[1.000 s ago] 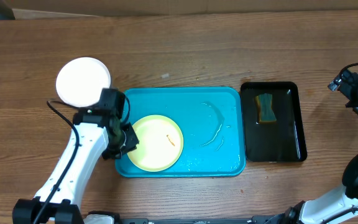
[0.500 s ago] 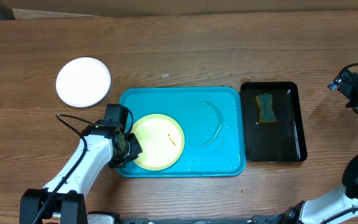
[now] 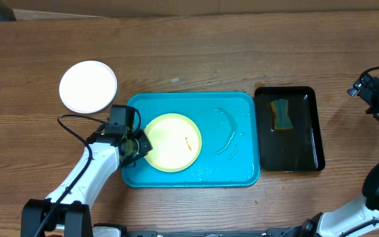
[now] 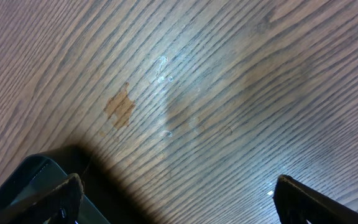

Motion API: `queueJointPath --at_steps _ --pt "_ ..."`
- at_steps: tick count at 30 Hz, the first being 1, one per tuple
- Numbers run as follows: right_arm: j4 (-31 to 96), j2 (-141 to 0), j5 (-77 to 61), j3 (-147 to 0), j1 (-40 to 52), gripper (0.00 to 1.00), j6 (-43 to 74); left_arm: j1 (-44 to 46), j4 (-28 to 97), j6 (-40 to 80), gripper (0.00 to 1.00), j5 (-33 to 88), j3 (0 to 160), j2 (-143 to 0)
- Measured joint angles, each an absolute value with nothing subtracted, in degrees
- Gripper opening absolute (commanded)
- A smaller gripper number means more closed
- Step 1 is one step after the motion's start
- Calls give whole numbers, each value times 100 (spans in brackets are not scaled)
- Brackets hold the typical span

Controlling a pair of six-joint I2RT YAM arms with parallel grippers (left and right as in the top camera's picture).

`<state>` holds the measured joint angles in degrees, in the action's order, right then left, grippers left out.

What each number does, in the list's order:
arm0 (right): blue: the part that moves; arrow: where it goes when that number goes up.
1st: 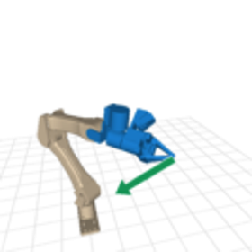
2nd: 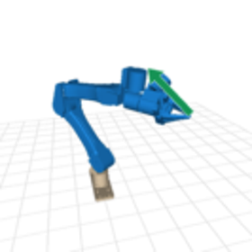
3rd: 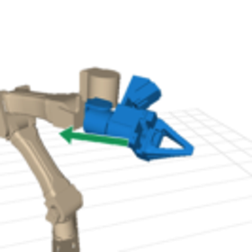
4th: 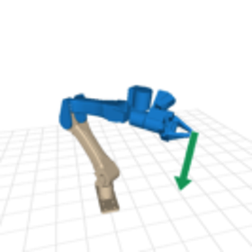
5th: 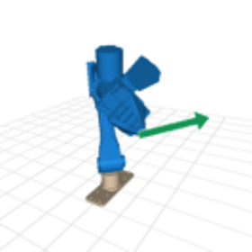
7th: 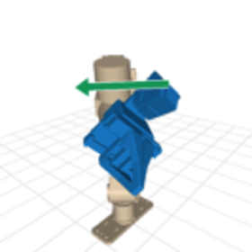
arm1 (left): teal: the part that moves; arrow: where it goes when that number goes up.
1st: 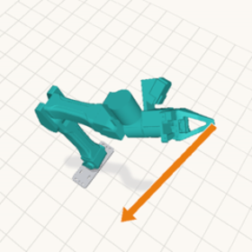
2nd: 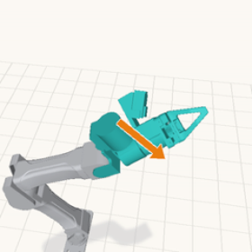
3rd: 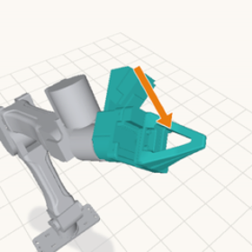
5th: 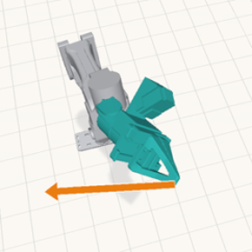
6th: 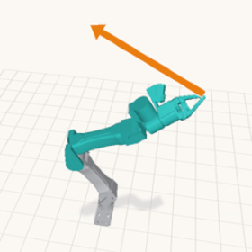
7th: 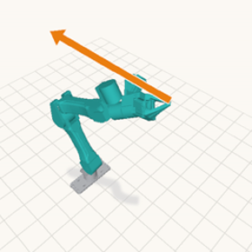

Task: Clean dirty plates on tray and stack at the side
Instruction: 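Drag the yellow plate right to the blue tray center with the left gripper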

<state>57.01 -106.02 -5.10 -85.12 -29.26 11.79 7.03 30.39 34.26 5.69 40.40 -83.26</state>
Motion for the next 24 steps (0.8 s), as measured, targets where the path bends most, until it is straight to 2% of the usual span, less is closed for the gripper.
queueJointPath --at_steps 5,11,17,24 --pt "5697 -10604 -510 -8512 -2926 100 1181 703 2936 3264 25 899 4104 -8750" --pt "5699 -10602 -510 -8512 -2926 100 1179 703 4071 2729 24 904 5343 -9478" --pt "5697 -10604 -510 -8512 -2926 100 1179 703 4550 2467 30 639 6549 -9570" --pt "5701 -10604 -510 -8512 -2926 100 1179 714 5317 2364 34 517 6724 -9677"
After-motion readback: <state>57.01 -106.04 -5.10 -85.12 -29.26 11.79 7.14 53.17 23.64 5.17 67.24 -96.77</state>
